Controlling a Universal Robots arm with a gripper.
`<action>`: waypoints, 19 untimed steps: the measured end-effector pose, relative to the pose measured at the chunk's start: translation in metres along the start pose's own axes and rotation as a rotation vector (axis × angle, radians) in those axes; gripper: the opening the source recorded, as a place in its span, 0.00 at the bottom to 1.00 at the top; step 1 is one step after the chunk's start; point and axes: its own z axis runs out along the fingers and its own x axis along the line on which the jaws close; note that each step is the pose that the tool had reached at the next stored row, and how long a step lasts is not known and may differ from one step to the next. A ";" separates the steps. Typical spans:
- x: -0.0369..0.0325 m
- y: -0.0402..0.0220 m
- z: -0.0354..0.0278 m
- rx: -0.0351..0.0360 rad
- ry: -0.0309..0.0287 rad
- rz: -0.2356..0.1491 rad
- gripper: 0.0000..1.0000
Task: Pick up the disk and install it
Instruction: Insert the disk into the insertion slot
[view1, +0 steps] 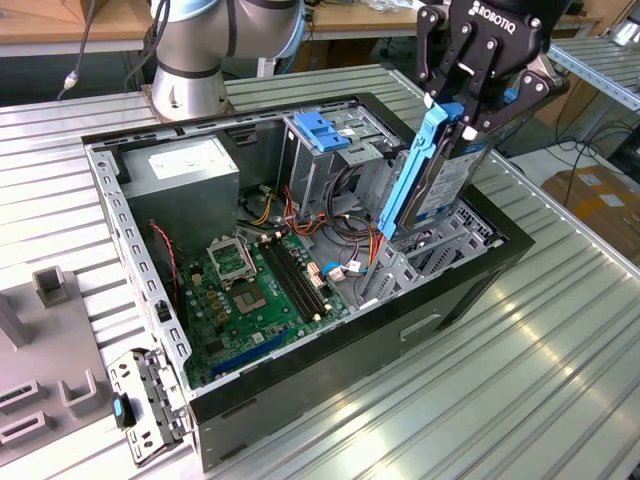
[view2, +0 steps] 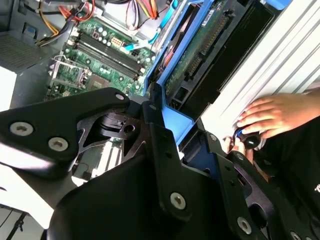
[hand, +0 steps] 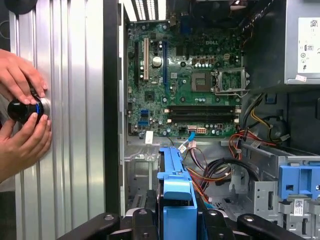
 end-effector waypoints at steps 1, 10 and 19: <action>0.0006 -0.0018 0.0006 0.0000 0.0000 0.000 0.37; 0.0026 -0.0177 0.0090 -0.0001 0.0003 0.002 0.37; 0.0025 -0.0209 0.0161 0.0006 -0.0005 -0.019 0.37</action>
